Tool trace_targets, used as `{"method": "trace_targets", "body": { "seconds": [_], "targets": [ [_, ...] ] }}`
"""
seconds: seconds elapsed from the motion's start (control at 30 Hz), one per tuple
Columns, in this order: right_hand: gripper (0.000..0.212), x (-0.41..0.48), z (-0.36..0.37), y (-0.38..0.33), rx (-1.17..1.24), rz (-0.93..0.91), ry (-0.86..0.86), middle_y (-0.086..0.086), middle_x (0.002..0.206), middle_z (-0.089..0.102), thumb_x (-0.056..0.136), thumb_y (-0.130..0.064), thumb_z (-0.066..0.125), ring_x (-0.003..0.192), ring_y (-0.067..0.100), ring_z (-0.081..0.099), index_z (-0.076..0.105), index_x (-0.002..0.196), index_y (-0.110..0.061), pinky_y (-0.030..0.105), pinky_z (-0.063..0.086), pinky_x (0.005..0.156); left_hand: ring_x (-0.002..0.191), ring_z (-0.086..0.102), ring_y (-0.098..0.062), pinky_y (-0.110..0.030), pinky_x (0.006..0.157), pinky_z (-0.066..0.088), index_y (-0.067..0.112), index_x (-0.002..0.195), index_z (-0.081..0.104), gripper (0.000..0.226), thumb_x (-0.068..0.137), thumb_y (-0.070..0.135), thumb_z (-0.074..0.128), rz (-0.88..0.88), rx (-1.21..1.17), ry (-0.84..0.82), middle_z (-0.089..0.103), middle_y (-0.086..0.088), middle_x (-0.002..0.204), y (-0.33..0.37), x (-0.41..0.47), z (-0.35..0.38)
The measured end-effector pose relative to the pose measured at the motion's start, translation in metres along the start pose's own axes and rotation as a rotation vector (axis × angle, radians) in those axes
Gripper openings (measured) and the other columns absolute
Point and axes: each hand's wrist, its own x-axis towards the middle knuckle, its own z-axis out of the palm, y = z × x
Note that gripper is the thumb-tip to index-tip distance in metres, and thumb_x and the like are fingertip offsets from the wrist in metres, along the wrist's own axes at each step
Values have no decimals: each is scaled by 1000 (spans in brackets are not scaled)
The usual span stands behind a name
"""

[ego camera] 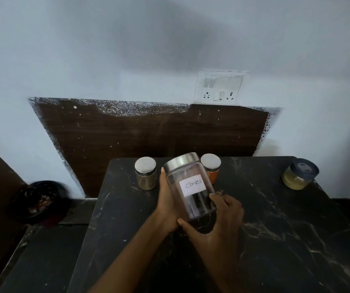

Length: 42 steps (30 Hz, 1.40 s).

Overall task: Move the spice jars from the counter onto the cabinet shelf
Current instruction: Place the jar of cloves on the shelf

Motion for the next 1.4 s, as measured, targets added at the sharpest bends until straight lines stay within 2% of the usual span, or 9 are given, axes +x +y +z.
{"method": "trace_targets", "body": {
  "seconds": [0.1, 0.27, 0.43, 0.6, 0.73, 1.0, 1.13, 1.27, 1.4],
  "targets": [
    [94, 6, 1, 1, 58, 4, 16, 19, 116, 46, 44, -46, 88, 106, 19, 38, 39, 120, -20, 12, 25, 81, 110, 56, -32, -44, 84, 46, 16, 134, 48, 85, 82, 77, 18, 14, 12, -35, 54, -17, 130, 4, 5, 0],
    [79, 11, 2, 0, 97, 31, 42, 20, 119, 46, 58, -59, 61, 109, 19, 37, 37, 123, -21, 11, 27, 80, 94, 62, -29, -40, 77, 48, 15, 136, 46, 80, 87, 72, 20, 56, 34, -85, 66, -13, 104, 11, 6, 5],
    [78, 13, 2, 0, 104, 30, 60, 20, 118, 47, 59, -60, 61, 109, 19, 37, 37, 123, -22, 10, 27, 80, 94, 63, -28, -40, 78, 49, 15, 137, 46, 81, 86, 73, 20, 58, 30, -86, 69, -12, 99, 13, 8, 7],
    [78, 16, 1, 0, 111, 30, 67, 20, 117, 48, 59, -60, 61, 107, 18, 37, 37, 123, -22, 10, 27, 80, 101, 61, -29, -42, 79, 49, 17, 139, 43, 84, 85, 76, 19, 49, 29, -92, 63, -14, 115, 14, 11, 7],
    [78, 21, -2, -1, 115, 19, 79, 19, 118, 48, 59, -59, 62, 109, 17, 36, 37, 123, -22, 9, 27, 78, 90, 67, -28, -41, 76, 50, 15, 137, 44, 82, 87, 73, 15, 74, 68, -121, 64, -14, 109, 17, 8, 17],
    [76, 72, -15, -12, 146, -48, 250, 14, 116, 45, 59, -60, 62, 106, 7, 31, 39, 121, -21, 8, 27, 77, 97, 61, -29, -45, 94, 43, 12, 119, 61, 80, 83, 75, 26, 121, 22, -160, 68, -15, 104, 58, 21, 68],
    [76, 119, -30, -23, 222, -107, 363, 2, 118, 35, 59, -52, 71, 108, 12, 35, 37, 122, -25, 7, 29, 78, 93, 63, -29, -42, 80, 50, 11, 125, 57, 87, 80, 79, 26, 216, 175, -229, 67, -14, 104, 99, 29, 110],
    [80, 168, -53, -39, 238, -161, 424, 11, 120, 41, 58, -45, 80, 110, 15, 36, 34, 122, -28, 6, 29, 76, 82, 65, -28, -38, 75, 52, 10, 102, 65, 77, 84, 73, 24, 321, 243, -351, 67, -13, 94, 140, 22, 164],
    [77, 209, -75, -56, 217, -229, 527, 14, 117, 47, 62, -62, 62, 106, 18, 42, 34, 123, -23, 4, 30, 77, 98, 61, -31, -44, 90, 49, 10, 133, 50, 86, 82, 74, 24, 399, 321, -385, 63, -15, 113, 175, 15, 206]
  ]
}}
